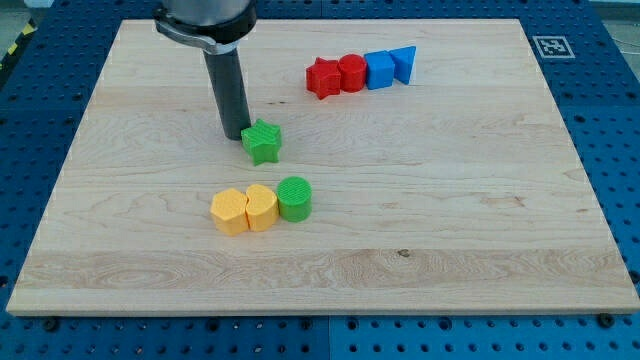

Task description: Place the green star vertically below red star

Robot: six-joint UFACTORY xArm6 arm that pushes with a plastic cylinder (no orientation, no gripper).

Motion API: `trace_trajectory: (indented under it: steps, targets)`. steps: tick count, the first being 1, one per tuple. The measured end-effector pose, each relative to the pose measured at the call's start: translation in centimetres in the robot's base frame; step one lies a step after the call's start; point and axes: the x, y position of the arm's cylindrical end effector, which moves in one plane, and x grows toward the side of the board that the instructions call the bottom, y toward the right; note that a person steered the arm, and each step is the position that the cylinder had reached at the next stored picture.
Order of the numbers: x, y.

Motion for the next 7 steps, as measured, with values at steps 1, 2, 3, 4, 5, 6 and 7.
trace_trajectory:
  steps: [1, 2, 3, 4, 5, 6, 7]
  targets:
    - [1.1, 0.5]
    - [2.1, 2.7]
    - [2.3, 3.9]
    - [2.3, 4.8]
    - [2.3, 4.9]
    - [2.4, 5.0]
    - [2.4, 6.5]
